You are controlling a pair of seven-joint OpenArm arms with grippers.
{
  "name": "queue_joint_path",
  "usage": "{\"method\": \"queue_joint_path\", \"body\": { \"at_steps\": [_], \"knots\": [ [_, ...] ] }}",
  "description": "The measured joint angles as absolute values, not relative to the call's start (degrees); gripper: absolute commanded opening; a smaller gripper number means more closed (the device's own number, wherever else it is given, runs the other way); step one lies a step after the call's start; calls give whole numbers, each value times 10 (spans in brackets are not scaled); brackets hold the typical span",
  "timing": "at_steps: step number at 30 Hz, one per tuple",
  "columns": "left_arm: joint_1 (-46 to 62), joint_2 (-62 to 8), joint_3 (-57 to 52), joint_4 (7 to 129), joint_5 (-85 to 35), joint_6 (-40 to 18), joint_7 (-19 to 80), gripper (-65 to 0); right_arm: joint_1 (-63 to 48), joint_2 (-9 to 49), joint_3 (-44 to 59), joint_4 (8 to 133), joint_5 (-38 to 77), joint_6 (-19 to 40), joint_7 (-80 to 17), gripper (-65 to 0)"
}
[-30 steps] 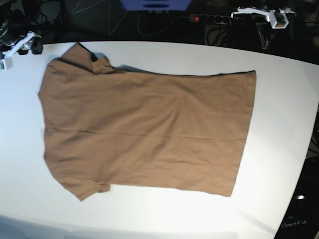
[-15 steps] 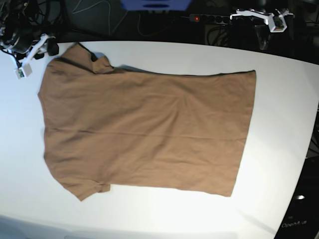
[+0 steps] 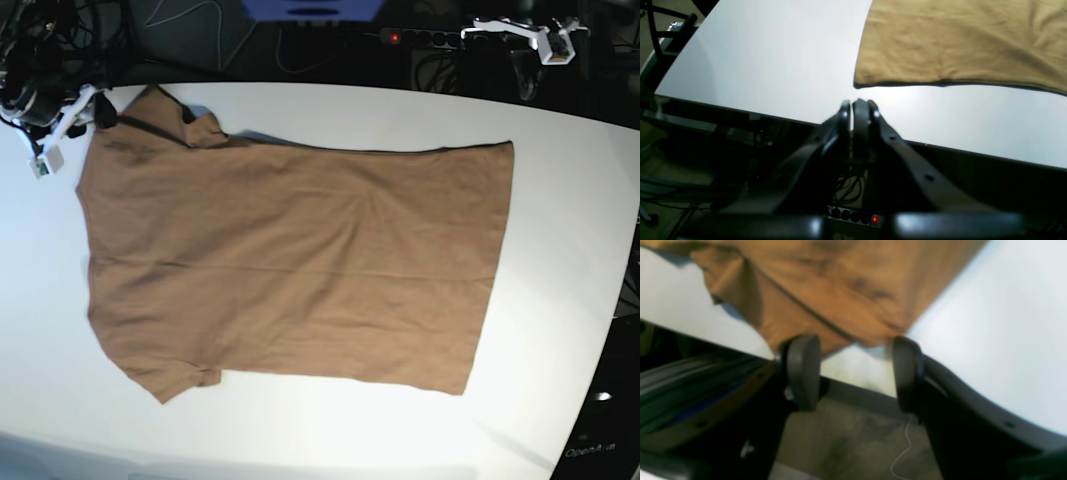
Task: Fold the T-shirt properly
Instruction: 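Grasp the tan shirt's shoulder edge with the right gripper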
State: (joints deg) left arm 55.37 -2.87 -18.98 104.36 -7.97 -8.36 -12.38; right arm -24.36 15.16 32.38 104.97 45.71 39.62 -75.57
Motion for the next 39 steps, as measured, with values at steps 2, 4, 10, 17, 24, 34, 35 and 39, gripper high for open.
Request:
{"method": "queue_joint_path", "body": {
  "at_steps": [2, 4, 10, 17, 24, 34, 35, 39],
  "knots": [
    [554, -29, -190, 1044, -79, -84, -124, -639, -229, 143, 354, 1036, 460, 396, -774, -302],
    [554, -29, -190, 1044, -79, -84, -124, -639, -205, 133, 386, 1013, 458, 396, -805, -302],
    [554, -29, -190, 1044, -79, -84, -123, -639, -142, 126, 431, 992, 461, 396, -803, -302],
    [554, -29, -190, 1044, -80, -84, -124, -639, -152, 126, 402, 990, 540, 396, -806, -302],
    [554, -29, -190, 1044, -79, -84, -124, -639, -153, 137, 399, 989, 540, 396, -806, -302],
    [555, -29, -190, 1044, -79, -84, -124, -639, -148, 144, 385, 989, 540, 396, -806, -302],
    [556, -29, -190, 1044, -79, -84, -124, -639, -148, 144, 372, 989, 539, 396, -806, -302],
    [556, -29, -190, 1044, -79, -83, -124, -639, -145, 150, 329, 943, 538, 397, -801, -302]
  ]
}}
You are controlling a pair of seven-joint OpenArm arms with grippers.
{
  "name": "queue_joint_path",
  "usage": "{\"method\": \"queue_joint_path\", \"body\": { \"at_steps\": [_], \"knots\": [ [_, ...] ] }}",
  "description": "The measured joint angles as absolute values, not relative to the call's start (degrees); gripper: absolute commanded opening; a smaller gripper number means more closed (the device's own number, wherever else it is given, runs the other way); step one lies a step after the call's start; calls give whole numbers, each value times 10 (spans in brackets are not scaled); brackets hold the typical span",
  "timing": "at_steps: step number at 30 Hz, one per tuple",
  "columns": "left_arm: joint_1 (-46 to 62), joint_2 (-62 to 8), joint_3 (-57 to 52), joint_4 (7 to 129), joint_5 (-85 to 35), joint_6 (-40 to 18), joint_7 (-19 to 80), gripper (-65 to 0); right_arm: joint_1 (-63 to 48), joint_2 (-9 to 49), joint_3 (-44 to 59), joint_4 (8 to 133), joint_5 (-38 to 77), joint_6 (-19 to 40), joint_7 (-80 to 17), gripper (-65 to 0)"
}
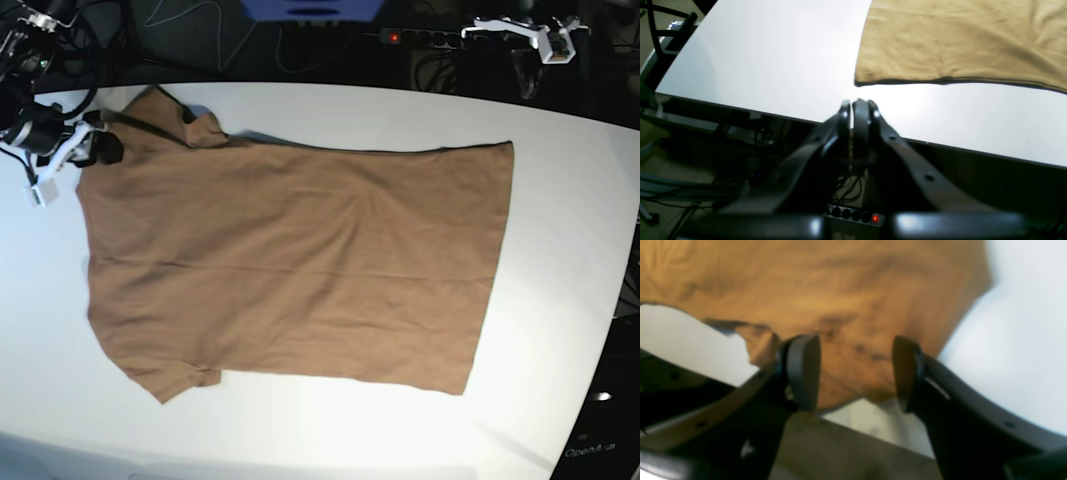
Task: Fold the T-shirt properly
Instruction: 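Grasp the tan shirt's shoulder edge with the right gripper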
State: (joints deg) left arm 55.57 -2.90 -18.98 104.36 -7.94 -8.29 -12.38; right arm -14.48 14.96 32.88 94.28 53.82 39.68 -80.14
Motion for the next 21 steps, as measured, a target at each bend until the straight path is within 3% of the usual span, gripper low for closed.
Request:
{"method": "queue_joint_path", "body": {
  "at_steps": [6, 21],
  "knots": [
    [555, -29, -190, 1033, -79, -83, -124, -639, -147, 159, 296, 905, 487, 396, -803, -302],
    [547, -29, -190, 1029, -79, -84, -124, -639, -124, 169, 296, 907, 479, 396, -804, -302]
  ]
}}
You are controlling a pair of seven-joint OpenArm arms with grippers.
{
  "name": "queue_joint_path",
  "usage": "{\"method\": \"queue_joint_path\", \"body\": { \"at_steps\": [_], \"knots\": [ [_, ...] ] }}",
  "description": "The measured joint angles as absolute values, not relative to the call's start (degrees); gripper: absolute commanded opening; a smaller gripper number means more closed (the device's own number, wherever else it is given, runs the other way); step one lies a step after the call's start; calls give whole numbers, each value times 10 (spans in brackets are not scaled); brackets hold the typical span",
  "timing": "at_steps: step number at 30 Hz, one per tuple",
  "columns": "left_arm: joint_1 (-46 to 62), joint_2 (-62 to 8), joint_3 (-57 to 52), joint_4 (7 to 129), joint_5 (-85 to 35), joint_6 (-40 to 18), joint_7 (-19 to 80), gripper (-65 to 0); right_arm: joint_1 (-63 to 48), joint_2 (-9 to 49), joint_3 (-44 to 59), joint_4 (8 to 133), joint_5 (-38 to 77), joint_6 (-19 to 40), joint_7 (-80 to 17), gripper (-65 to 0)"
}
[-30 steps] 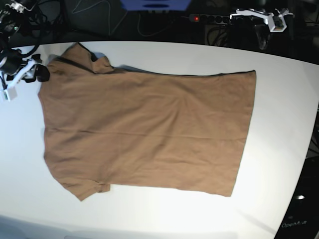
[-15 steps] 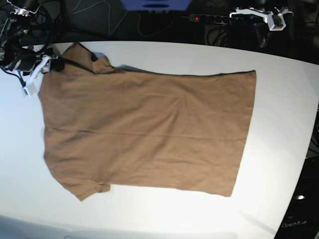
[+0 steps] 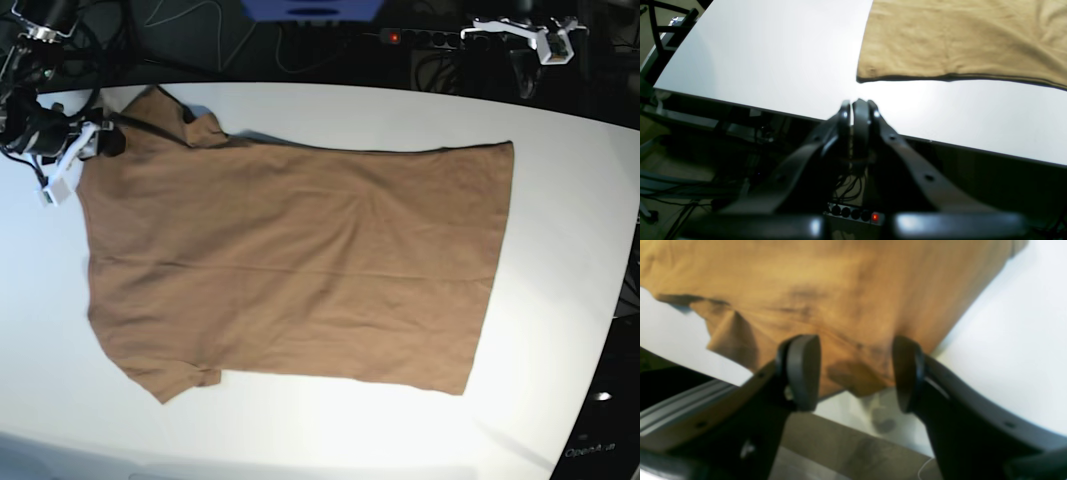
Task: Fold the T-shirt properly
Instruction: 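Grasp the tan shirt's shoulder edge with the right gripper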
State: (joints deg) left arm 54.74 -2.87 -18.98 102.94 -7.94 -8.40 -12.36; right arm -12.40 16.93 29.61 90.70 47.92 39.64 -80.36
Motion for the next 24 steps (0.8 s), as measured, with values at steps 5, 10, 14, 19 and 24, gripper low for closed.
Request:
{"method": "queue_joint_path", "body": {
  "at_steps": [5, 10, 14, 19, 24],
  "knots": [
    [547, -29, -190, 1029, -79, -84, -124, -639, -124, 178, 296, 906, 479, 396, -804, -302],
    [547, -29, -190, 1029, -79, -84, -124, -639, -126, 182, 300, 906, 479, 396, -804, -302],
    [547, -29, -190, 1029, -80, -83, -124, -639, -127, 181, 300, 906, 479, 396, -804, -302],
    [547, -29, -190, 1029, -79, -83, -124, -639, -127, 181, 300, 895, 446, 397, -802, -302],
    [547, -29, -190, 1029, -79, -83, -124, -639, -124, 183, 302, 846, 456, 399, -764, -302]
  ]
}}
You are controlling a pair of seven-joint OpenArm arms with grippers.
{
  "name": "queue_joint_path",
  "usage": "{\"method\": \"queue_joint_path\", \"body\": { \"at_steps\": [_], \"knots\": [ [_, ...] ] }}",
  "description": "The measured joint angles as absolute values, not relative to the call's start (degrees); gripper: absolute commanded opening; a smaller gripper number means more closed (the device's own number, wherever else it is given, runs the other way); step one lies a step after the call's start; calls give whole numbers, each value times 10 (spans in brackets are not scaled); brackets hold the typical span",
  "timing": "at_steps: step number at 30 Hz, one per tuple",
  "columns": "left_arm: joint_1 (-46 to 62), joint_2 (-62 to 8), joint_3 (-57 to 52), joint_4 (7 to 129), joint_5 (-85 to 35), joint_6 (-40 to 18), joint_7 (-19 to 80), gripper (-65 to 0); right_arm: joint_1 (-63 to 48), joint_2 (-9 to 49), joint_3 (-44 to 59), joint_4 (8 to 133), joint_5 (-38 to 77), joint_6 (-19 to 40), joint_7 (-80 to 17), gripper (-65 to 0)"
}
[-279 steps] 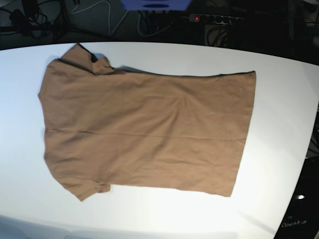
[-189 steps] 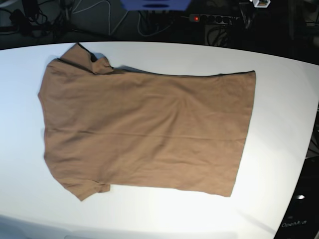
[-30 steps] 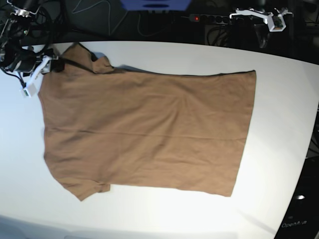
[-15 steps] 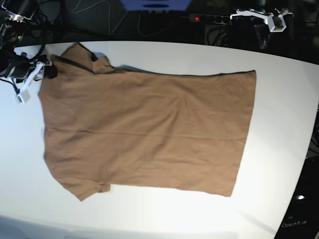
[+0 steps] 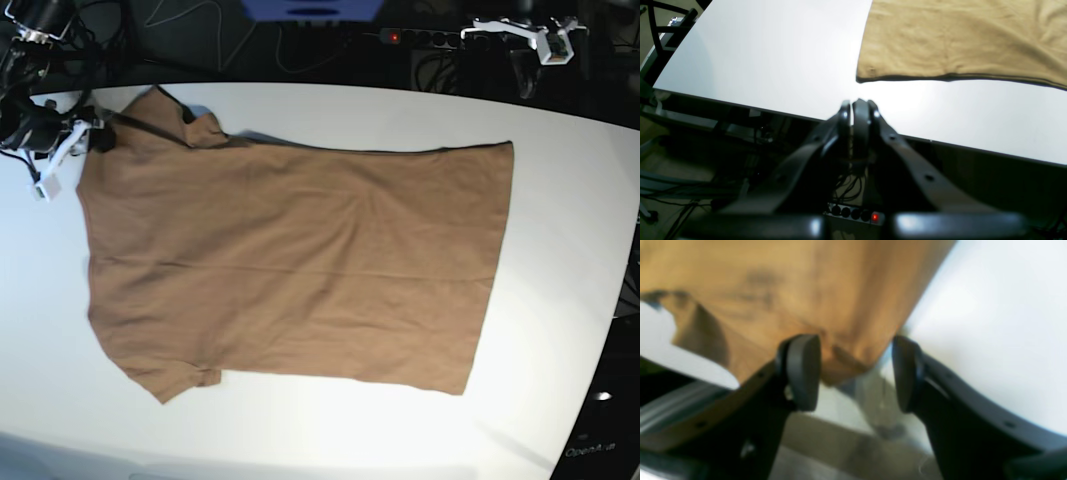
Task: Fold the T-shirt properly
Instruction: 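Grasp the tan shirt's shoulder edge with the right gripper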
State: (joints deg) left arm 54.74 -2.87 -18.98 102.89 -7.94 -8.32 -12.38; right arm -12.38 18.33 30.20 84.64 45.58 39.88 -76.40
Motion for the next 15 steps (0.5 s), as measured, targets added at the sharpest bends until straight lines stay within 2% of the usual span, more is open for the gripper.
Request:
{"method": "queue_joint_path", "body": {
  "at_steps": [15],
  "knots": [
    [547, -29, -190, 1029, -80, -82, -124, -639, -124, 182, 301, 837, 458, 401, -751, -305]
  ]
}}
